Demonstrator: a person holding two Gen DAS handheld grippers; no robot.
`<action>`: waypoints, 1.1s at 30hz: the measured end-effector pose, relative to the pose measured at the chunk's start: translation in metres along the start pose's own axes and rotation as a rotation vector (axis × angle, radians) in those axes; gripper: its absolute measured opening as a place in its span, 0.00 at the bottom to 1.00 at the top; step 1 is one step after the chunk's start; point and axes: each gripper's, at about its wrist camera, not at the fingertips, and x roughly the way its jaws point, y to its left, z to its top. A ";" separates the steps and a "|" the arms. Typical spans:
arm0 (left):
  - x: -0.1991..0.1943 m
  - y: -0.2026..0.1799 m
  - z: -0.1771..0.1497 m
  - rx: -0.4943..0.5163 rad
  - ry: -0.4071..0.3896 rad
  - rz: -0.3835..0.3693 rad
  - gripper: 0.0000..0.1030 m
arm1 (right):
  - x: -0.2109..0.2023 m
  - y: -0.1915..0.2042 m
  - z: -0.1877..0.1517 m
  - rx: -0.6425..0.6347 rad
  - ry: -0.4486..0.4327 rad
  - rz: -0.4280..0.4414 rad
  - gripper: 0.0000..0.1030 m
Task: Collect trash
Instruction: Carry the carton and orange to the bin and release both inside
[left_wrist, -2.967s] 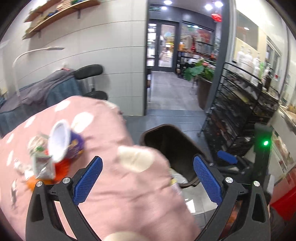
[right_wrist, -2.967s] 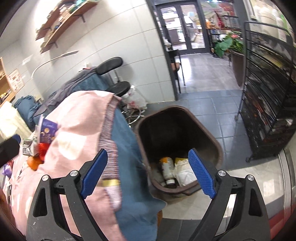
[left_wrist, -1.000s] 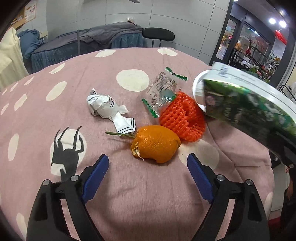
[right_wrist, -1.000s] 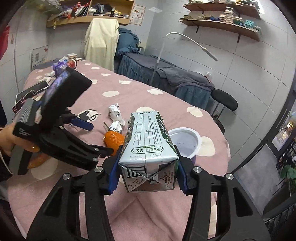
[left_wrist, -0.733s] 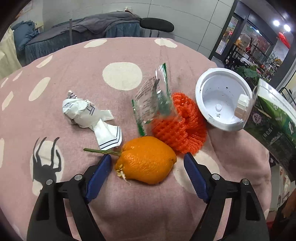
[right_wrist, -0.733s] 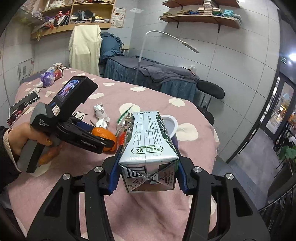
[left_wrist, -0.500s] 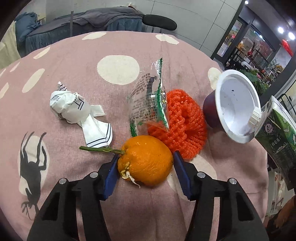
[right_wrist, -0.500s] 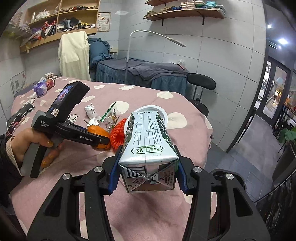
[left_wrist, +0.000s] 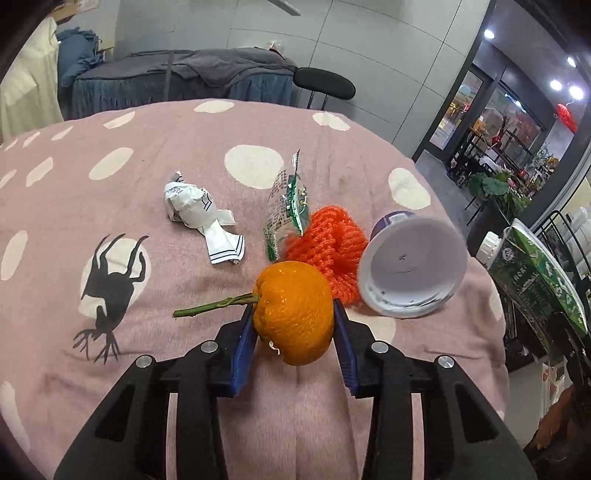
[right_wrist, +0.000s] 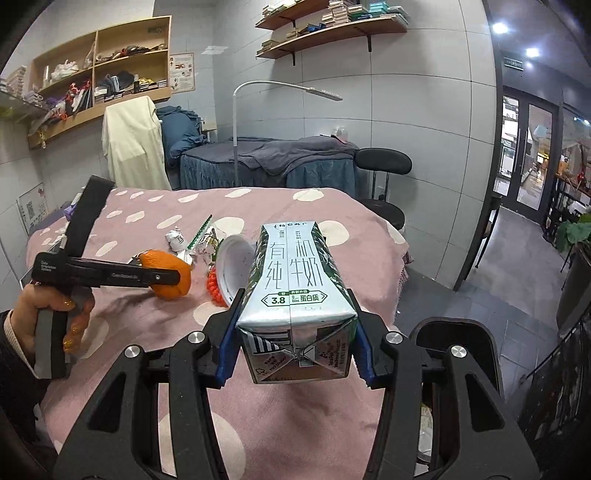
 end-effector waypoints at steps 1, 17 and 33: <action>-0.005 -0.003 -0.002 0.005 -0.012 -0.001 0.37 | -0.002 -0.003 -0.002 0.009 -0.001 -0.004 0.49; -0.022 -0.106 -0.014 0.186 -0.057 -0.184 0.37 | -0.028 -0.094 -0.039 0.202 0.009 -0.216 0.49; 0.023 -0.217 -0.025 0.375 0.053 -0.323 0.37 | 0.056 -0.210 -0.135 0.438 0.320 -0.369 0.50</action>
